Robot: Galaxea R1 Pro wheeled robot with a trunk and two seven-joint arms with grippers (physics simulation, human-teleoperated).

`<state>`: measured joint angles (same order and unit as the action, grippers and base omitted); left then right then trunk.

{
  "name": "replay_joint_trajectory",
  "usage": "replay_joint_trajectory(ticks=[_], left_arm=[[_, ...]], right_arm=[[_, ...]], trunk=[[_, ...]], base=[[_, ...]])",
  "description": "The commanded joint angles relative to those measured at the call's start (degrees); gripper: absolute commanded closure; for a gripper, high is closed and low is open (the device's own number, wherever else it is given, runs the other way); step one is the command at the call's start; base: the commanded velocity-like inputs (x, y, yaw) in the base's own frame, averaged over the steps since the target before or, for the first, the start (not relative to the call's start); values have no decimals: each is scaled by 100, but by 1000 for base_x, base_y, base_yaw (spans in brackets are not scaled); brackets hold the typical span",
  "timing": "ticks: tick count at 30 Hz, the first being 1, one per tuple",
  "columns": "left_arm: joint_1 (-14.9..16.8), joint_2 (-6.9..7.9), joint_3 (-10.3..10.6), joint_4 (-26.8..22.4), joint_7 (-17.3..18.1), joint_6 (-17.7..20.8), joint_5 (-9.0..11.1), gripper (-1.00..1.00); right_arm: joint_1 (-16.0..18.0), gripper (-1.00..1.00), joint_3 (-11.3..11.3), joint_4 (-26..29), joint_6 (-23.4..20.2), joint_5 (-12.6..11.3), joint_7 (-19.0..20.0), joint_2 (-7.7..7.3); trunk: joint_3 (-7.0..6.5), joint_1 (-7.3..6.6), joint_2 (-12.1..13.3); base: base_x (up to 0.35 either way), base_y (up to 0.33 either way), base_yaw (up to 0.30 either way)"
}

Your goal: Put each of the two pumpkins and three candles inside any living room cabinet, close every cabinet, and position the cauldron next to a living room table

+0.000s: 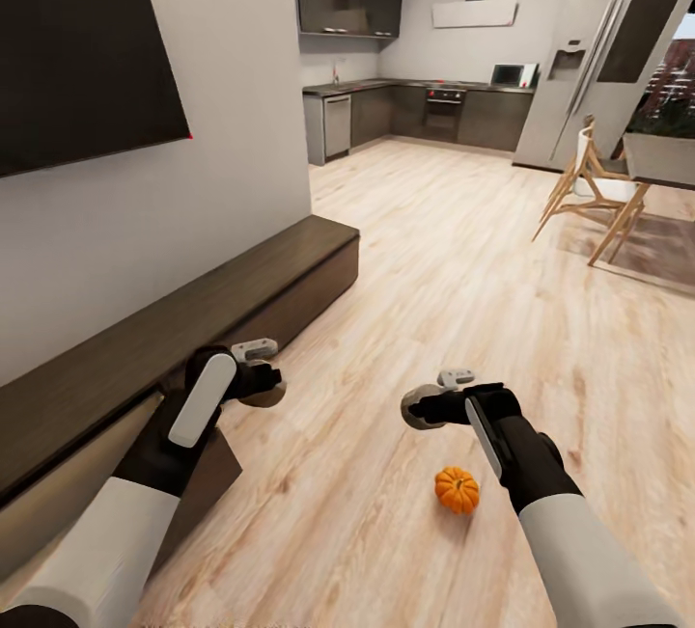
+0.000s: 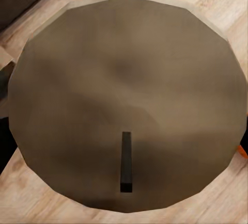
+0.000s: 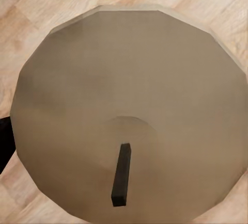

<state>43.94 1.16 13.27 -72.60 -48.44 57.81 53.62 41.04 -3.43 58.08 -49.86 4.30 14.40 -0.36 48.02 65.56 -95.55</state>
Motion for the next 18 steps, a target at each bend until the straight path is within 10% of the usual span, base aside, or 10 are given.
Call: replay_joint_trajectory(ticks=[1, 18], left_arm=[[0, -1, 0, 0, 1, 2, -9, 100], [0, 2, -8, 19, 1, 1, -9, 100]], right_arm=[[0, 100, 0, 1, -5, -28, -8, 0], [0, 100, 9, 13, -3, -26, -8, -5]], trunk=[[-16, -23, 42], [-346, -396, 723]], base=[[0, 0, 239], [0, 0, 281]])
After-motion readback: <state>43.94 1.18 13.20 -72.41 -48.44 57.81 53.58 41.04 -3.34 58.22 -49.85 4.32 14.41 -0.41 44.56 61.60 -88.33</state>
